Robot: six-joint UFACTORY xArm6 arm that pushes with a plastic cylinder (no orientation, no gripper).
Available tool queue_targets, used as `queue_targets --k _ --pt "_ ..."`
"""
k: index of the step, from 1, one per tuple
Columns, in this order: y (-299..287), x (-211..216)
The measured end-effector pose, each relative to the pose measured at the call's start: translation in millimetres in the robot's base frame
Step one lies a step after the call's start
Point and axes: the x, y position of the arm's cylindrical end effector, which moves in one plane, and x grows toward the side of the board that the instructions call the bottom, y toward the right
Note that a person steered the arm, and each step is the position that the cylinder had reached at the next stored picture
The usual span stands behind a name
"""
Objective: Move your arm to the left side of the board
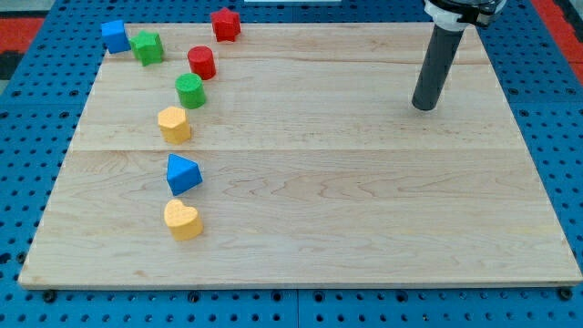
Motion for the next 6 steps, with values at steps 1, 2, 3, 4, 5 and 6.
queue_targets --k 1,2,3,4,5,6 --pt "0.0 0.1" --pt "-1.7 4.4" --pt "-12.6 66.0" --pt "-75.5 115.8" --pt "-157.9 145.1" --pt "-199.6 144.2"
